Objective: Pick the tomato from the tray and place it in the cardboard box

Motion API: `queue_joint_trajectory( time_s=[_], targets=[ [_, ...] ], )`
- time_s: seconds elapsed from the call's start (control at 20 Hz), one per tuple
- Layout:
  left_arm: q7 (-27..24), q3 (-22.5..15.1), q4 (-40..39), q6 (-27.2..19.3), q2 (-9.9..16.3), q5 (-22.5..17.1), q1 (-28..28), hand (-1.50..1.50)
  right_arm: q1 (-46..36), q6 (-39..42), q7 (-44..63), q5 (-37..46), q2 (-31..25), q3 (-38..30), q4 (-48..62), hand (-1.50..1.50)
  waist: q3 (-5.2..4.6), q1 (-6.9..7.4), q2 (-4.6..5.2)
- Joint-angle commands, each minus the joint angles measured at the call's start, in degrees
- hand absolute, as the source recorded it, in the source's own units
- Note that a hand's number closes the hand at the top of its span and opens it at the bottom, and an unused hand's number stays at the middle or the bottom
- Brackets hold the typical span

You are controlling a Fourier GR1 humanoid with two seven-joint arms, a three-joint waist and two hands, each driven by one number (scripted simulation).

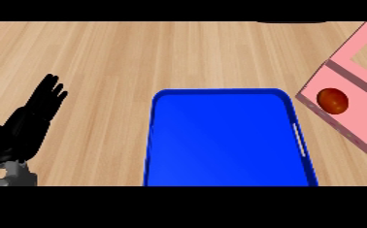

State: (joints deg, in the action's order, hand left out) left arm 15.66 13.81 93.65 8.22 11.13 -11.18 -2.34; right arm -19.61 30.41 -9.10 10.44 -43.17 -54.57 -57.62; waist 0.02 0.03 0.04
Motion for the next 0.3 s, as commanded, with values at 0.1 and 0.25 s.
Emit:
queue_joint_trajectory(
  time_s=[0.1, 0.25],
  targets=[
    [-0.2, -1.4, 1.6, -0.2, -1.2, 1.3, 2.0, 0.0, 2.2, 2.7, -9.0, -1.9, -7.8, 0.7, 11.8, -1.5, 0.02, 0.24, 0.02],
    [3.7, 0.9, 1.0, 0.7, 1.4, -1.8, -1.8, 0.0, 2.3, 3.2, -13.4, -0.9, -11.4, 2.1, 17.8, -1.5, 0.04, 0.27, 0.07]
  ],
)
